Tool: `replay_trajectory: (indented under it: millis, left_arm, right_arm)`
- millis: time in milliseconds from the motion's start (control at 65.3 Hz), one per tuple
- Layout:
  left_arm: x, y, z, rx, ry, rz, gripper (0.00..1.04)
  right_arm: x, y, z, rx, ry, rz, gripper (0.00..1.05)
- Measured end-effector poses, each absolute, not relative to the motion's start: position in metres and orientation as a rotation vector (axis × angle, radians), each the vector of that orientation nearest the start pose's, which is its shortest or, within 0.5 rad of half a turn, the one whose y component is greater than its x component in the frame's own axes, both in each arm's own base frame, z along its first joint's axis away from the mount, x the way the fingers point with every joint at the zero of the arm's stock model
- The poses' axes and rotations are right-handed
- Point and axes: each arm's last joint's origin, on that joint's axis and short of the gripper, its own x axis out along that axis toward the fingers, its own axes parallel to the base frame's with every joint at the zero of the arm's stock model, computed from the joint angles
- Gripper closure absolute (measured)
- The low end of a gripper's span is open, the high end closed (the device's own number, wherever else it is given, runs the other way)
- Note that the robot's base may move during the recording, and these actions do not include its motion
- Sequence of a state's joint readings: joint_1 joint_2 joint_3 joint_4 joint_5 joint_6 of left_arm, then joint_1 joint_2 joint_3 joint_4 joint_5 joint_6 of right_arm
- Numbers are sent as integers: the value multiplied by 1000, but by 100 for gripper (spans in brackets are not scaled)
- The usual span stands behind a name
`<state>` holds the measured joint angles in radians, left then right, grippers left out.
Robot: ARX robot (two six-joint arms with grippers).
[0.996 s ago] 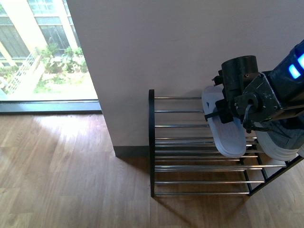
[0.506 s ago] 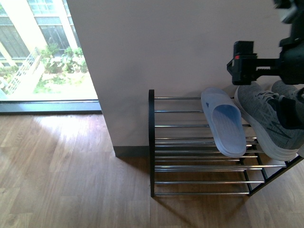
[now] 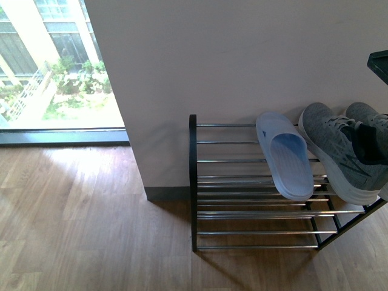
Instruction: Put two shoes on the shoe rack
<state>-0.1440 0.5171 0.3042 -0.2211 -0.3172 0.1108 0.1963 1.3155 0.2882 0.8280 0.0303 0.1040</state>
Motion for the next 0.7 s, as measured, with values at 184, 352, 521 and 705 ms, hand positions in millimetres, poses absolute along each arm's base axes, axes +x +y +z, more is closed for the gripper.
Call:
replay_trajectory:
  millis: [184, 352, 521, 705]
  left_arm:
    - [129, -10, 201, 209, 433, 148, 103]
    - [129, -10, 201, 208, 432, 147, 103]
    - [129, -10, 201, 208, 432, 147, 103]
    - [129, -10, 201, 208, 433, 147, 103]
  right_arm:
    - [201, 30, 160, 26, 27, 7, 43]
    - [184, 21, 162, 11, 15, 5, 70]
    - [171, 16, 161, 5, 18, 5, 94]
    - [158, 7, 162, 2, 18, 26, 103]
